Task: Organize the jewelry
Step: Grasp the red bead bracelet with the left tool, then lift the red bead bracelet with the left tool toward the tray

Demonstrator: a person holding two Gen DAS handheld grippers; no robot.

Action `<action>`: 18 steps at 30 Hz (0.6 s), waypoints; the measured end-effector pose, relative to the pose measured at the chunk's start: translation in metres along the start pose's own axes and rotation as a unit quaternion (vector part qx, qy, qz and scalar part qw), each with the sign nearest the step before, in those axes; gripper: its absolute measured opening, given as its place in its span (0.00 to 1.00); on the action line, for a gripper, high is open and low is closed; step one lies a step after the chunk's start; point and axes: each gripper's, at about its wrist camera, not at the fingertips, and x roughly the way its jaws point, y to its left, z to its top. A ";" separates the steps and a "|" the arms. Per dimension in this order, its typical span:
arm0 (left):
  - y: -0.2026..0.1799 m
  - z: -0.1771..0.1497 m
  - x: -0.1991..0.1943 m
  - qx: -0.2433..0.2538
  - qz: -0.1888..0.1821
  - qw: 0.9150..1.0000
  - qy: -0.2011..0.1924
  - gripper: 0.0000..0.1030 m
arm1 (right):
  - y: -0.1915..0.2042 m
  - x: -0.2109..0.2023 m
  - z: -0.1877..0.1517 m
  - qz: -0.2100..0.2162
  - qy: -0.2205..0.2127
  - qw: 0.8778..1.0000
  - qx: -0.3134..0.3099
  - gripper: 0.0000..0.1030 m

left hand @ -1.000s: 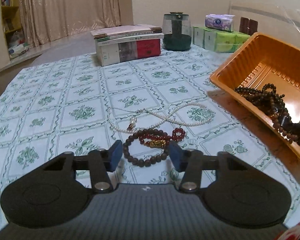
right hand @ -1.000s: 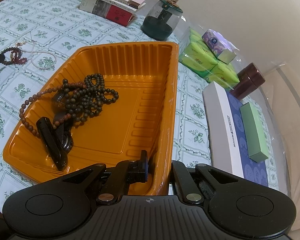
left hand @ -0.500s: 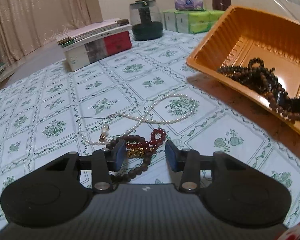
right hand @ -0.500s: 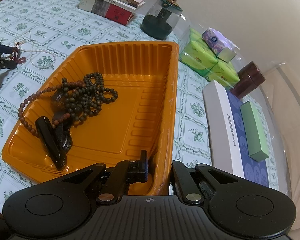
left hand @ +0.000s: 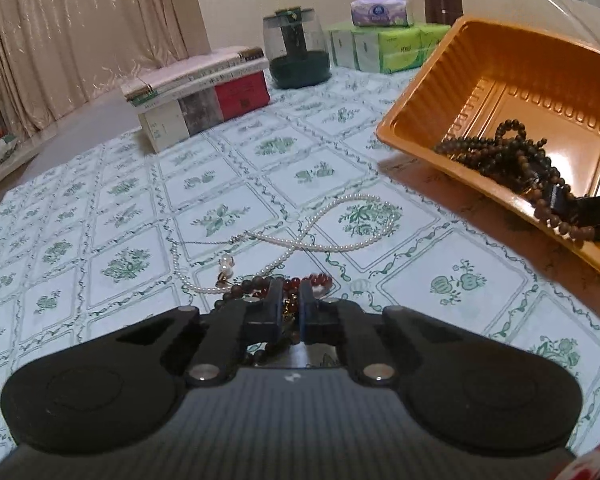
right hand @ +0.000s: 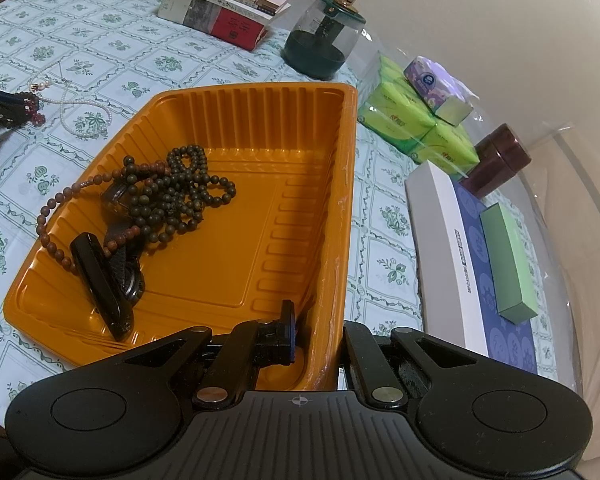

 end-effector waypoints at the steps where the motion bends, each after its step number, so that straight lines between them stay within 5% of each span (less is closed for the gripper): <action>1: -0.001 -0.001 -0.004 -0.002 0.001 1.000 -0.004 0.06 | -0.001 0.000 0.000 0.000 0.000 1.000 0.000 0.05; 13: -0.028 -0.031 -0.038 -0.011 -0.026 1.000 0.005 0.05 | -0.001 0.000 0.000 0.000 -0.001 1.000 -0.001 0.05; 16: -0.028 -0.035 -0.038 -0.024 -0.028 0.999 0.012 0.13 | -0.001 0.000 0.000 0.000 -0.001 1.000 -0.001 0.05; 18: -0.026 -0.037 -0.039 -0.036 -0.024 0.999 0.011 0.27 | -0.001 0.000 0.000 -0.001 -0.002 1.000 -0.001 0.05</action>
